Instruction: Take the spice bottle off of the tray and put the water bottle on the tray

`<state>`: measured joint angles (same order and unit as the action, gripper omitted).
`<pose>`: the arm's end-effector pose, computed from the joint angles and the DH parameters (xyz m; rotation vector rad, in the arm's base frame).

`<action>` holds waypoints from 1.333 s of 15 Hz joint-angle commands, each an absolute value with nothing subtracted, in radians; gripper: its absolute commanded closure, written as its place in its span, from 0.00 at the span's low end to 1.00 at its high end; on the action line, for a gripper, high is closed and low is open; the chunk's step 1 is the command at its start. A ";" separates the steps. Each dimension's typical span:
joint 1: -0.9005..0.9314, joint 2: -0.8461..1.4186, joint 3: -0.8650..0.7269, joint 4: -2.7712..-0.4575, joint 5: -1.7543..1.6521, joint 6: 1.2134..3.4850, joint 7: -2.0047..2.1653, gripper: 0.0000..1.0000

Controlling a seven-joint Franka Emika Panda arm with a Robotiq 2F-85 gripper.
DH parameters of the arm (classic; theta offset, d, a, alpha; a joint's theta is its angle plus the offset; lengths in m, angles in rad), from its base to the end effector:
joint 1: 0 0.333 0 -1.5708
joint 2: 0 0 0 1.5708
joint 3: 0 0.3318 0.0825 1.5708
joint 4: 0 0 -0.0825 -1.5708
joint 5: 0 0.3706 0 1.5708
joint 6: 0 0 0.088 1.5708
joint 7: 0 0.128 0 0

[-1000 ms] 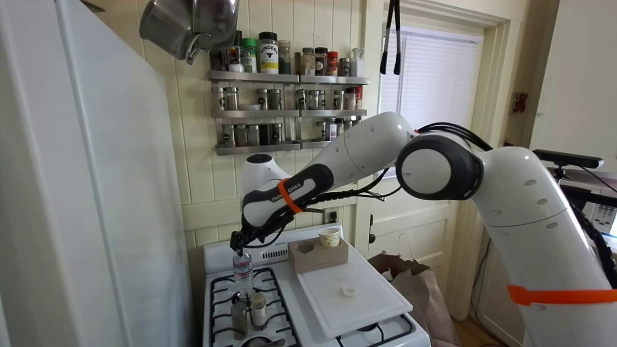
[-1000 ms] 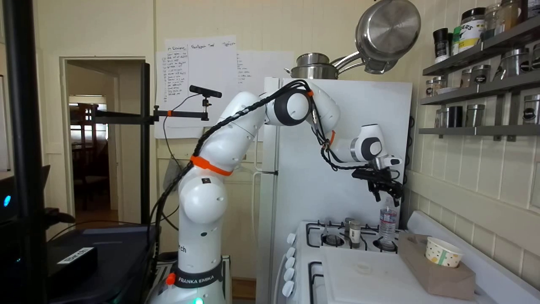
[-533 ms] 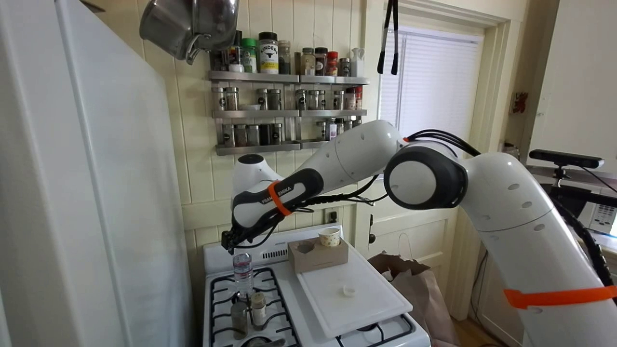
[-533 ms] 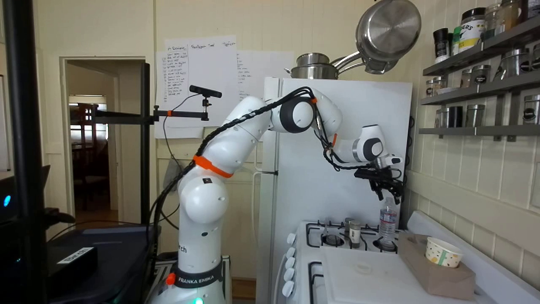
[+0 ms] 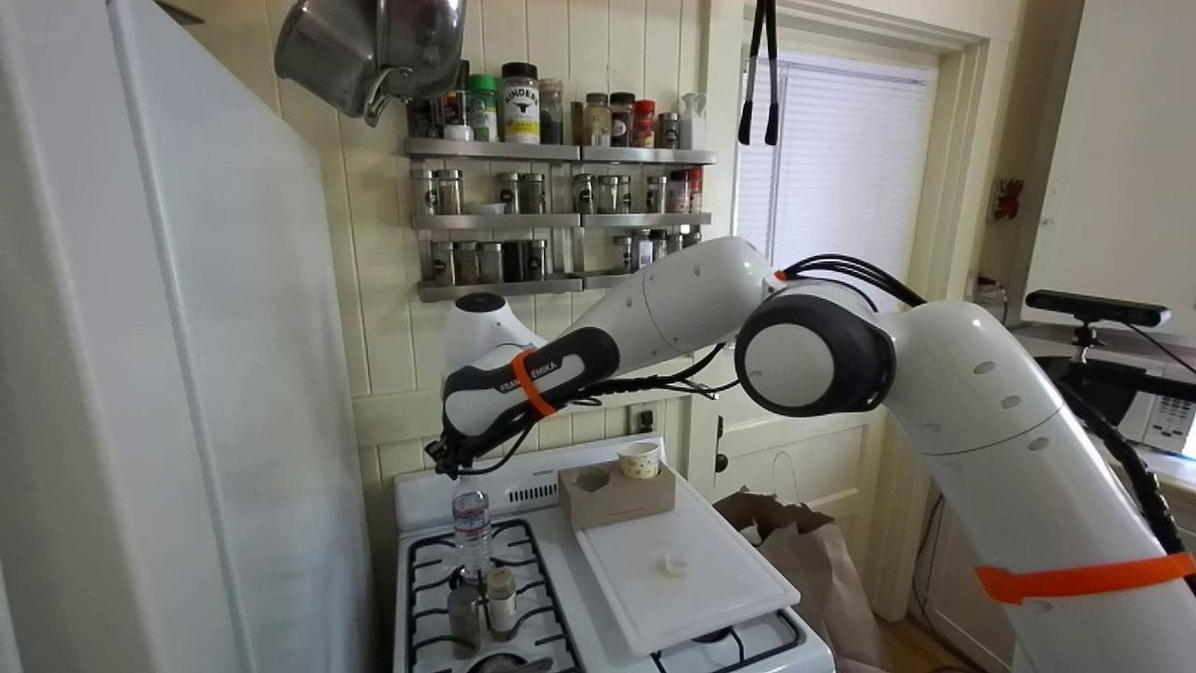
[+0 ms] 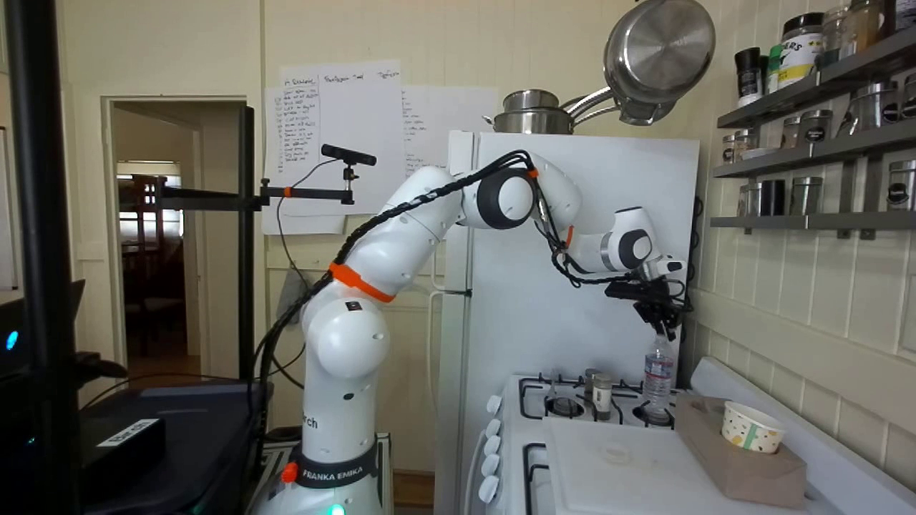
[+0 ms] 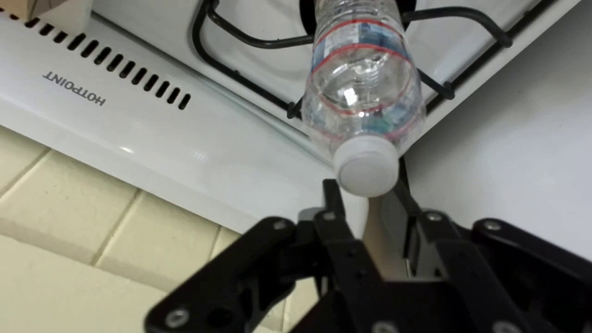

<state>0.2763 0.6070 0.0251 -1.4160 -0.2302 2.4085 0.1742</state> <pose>0.7248 0.2161 0.3857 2.9747 0.3907 0.6301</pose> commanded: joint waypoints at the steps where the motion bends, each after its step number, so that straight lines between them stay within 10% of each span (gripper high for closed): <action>1: 0.310 0.598 0.003 -1.405 -0.256 2.358 0.210 0.67; 9: 0.335 0.572 -0.017 -1.424 -0.281 2.285 0.269 0.02; 20: 0.312 0.561 0.010 -1.425 -0.235 2.207 0.306 0.04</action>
